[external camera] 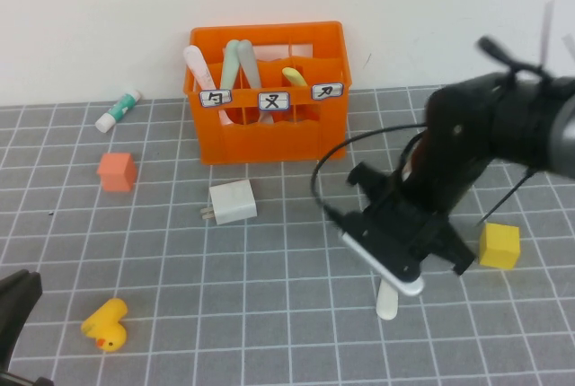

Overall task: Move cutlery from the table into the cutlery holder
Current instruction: Pick up the knife

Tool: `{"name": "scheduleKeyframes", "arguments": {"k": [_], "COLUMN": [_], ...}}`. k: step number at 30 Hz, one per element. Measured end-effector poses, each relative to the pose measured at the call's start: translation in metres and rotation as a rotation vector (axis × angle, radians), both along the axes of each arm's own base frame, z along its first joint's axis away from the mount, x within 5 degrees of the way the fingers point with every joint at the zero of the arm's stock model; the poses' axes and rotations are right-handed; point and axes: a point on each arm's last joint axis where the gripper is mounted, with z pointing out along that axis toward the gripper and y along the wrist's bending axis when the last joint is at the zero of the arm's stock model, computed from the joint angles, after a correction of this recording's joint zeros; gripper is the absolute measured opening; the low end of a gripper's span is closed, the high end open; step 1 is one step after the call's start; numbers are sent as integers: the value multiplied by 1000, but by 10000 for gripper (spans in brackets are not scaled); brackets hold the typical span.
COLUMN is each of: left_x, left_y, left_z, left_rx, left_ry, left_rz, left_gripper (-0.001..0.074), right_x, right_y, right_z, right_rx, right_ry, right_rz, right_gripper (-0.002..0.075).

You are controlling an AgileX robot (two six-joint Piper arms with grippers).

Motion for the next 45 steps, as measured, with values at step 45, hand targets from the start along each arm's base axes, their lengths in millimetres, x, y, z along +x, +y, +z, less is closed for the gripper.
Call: {"name": "scheduleKeyframes", "arguments": {"k": [45], "left_x": [-1], "left_y": [-1], "left_z": [-1], "left_rx": [2], "left_ry": [17], "left_rz": [-8], "left_gripper": [-1], "right_x": [-13], "right_y": [-3], "right_z": [-24], "right_rx": [-140], "right_ry": [-124], "right_rz": [229], "right_gripper": [262]}}
